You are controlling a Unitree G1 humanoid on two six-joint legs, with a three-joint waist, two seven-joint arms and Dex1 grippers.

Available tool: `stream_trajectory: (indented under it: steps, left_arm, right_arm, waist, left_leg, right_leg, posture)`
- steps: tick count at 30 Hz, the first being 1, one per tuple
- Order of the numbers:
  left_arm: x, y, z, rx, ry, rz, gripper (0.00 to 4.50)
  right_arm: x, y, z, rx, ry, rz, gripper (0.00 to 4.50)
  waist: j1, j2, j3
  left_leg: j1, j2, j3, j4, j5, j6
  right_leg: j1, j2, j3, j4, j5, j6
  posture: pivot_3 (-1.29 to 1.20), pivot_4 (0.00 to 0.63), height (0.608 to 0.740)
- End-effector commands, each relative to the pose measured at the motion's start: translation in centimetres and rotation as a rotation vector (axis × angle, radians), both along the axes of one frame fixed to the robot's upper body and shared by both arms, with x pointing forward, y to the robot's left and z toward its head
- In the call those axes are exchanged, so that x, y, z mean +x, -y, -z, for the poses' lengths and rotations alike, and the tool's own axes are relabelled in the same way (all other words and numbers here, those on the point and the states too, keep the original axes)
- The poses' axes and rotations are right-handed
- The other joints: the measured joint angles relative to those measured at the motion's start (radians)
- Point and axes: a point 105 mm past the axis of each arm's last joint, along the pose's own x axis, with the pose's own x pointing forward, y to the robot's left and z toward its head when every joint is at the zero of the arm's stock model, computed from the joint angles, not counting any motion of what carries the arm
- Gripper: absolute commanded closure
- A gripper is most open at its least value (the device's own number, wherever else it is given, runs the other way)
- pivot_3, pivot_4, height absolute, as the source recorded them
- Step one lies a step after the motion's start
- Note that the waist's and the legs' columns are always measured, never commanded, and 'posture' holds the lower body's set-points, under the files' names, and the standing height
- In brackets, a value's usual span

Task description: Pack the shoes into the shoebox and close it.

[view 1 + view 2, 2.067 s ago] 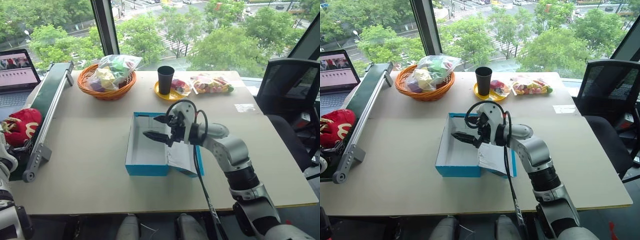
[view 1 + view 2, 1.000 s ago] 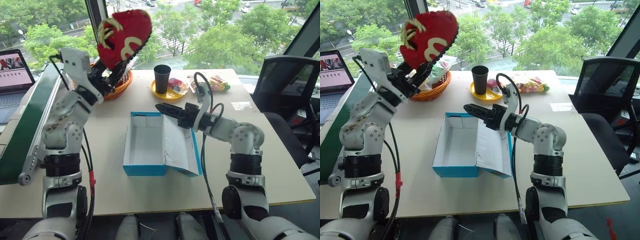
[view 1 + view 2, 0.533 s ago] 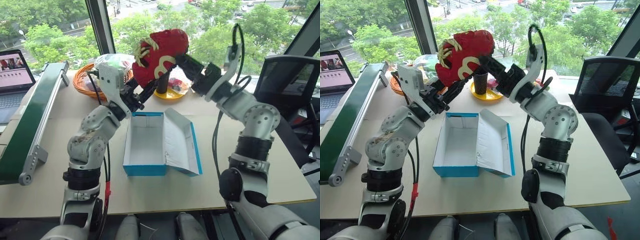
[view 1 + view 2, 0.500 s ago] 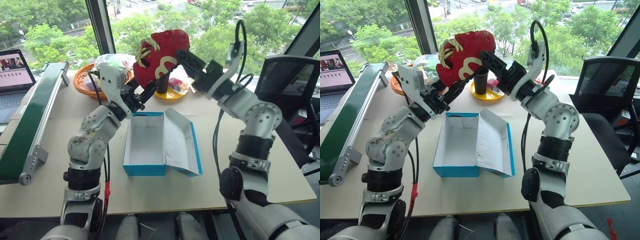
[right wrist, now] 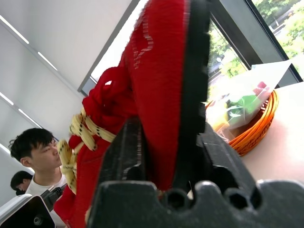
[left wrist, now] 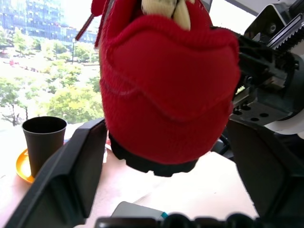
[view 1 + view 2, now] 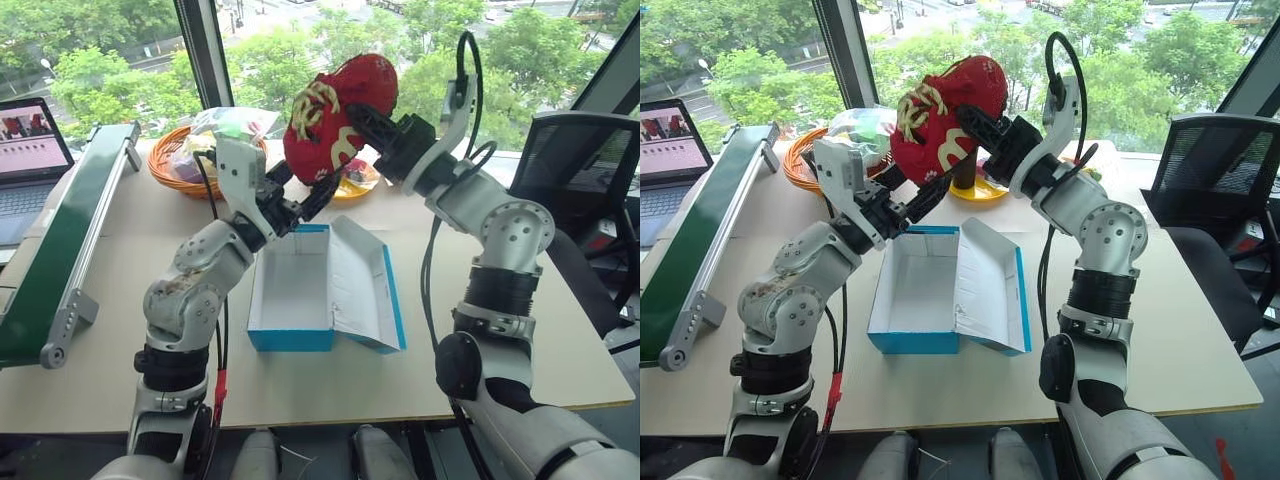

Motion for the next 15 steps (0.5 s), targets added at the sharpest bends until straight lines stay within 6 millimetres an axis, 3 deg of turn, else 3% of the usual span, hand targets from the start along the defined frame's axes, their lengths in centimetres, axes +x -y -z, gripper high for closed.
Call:
stream_trajectory:
  steps: [1,5,9,13,15]
  left_arm:
    - [-1.2,-1.8,-0.8,0.064,0.056,-0.013,0.0]
    - [-1.4,-5.3,1.3,0.311,0.034,-0.069,0.0]
    - [-2.0,-9.3,3.0,0.511,-0.034,-0.099,0.0]
    - [-2.9,-9.7,4.5,0.614,-0.065,-0.056,0.0]
    - [-3.1,-9.6,5.0,0.618,-0.074,-0.048,0.0]
  right_arm:
    - [-0.1,0.4,-1.9,-0.02,0.069,0.046,4.08]
    - [0.4,-0.1,-1.4,-0.174,0.026,0.097,4.1]
    - [-0.1,-1.9,0.7,-0.427,-0.043,0.094,4.1]
    - [-0.8,-2.7,3.5,-0.623,-0.153,0.072,4.1]
    - [-1.3,-3.1,5.2,-0.635,-0.285,0.005,4.1]
  waist:
    - [-0.001,0.0,0.0]
    - [-0.009,0.001,0.001]
    - [-0.02,0.003,0.002]
    - [-0.015,0.003,0.002]
    - [-0.011,0.003,0.002]
  left_leg:
    - [0.0,0.0,0.0,0.0,0.0,0.0]
    - [0.0,0.0,0.0,-0.001,0.0,0.0]
    - [0.0,0.001,0.001,-0.002,0.0,0.0]
    - [0.0,0.001,0.001,-0.003,0.0,0.0]
    - [-0.001,0.001,0.0,-0.003,0.0,0.0]
  right_leg:
    - [0.0,0.0,0.0,0.0,0.0,0.0]
    - [-0.001,0.0,0.0,0.0,0.0,0.0]
    - [-0.002,0.001,0.0,0.0,0.0,-0.001]
    - [-0.002,0.0,0.0,-0.001,-0.001,-0.002]
    - [-0.002,0.0,0.0,-0.001,-0.001,-0.002]
  posture:
    - [0.0,0.15,0.734]
    - [0.0,0.15,0.734]
    - [0.0,0.15,0.734]
    - [0.0,0.15,0.734]
    - [0.0,0.15,0.734]
